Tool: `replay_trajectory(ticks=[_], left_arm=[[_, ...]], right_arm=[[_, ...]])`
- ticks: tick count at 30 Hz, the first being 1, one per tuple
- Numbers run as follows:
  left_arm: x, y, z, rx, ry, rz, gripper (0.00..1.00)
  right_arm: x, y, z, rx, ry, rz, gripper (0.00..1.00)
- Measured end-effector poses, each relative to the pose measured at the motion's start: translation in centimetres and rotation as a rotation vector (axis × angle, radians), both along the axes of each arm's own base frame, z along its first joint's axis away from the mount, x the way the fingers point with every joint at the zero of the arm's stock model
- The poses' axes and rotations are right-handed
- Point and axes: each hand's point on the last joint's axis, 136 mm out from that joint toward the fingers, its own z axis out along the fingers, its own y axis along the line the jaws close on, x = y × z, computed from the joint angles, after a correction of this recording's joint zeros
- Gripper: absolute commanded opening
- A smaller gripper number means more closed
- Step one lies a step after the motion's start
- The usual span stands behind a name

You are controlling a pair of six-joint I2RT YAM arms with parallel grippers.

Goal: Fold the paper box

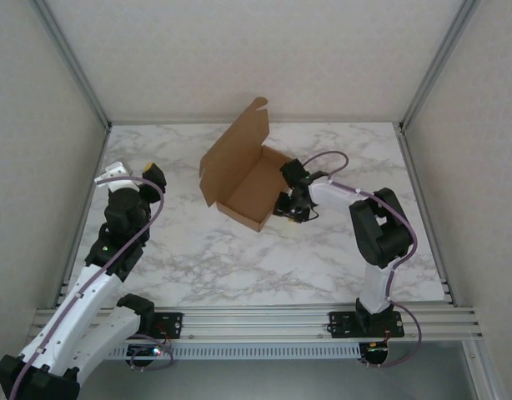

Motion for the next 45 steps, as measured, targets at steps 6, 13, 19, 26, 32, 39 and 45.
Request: replay_trajectory(ticks=[6, 13, 19, 26, 32, 39, 45], left_arm=[[-0.2, 0.1, 0.2, -0.003, -0.009, 0.005, 0.73], [-0.3, 0.2, 0.4, -0.007, -0.015, 0.007, 0.74], [-0.3, 0.2, 0.4, -0.007, -0.015, 0.007, 0.74], [-0.3, 0.2, 0.3, -0.006, -0.013, 0.006, 0.75], [-0.2, 0.2, 0.2, -0.006, -0.012, 0.006, 0.75], [0.1, 0.0, 0.0, -0.005, -0.010, 0.004, 0.75], [0.1, 0.0, -0.4, -0.004, -0.004, 0.003, 0.75]], right_arm=[[-4.9, 7.1, 1.4, 0.136, 0.039, 0.123, 0.59], [-2.9, 5.4, 5.9, 0.080, -0.109, 0.164, 0.76], [6.5, 1.1, 12.5, -0.149, -0.444, 0.184, 0.75], [15.6, -0.3, 10.6, -0.432, -0.581, 0.386, 0.74], [18.9, -3.0, 3.7, -0.500, -0.465, 0.486, 0.67], [19.9, -2.0, 1.2, -0.476, -0.424, 0.539, 0.27], [19.5, -1.8, 0.9, -0.493, -0.410, 0.550, 0.13]])
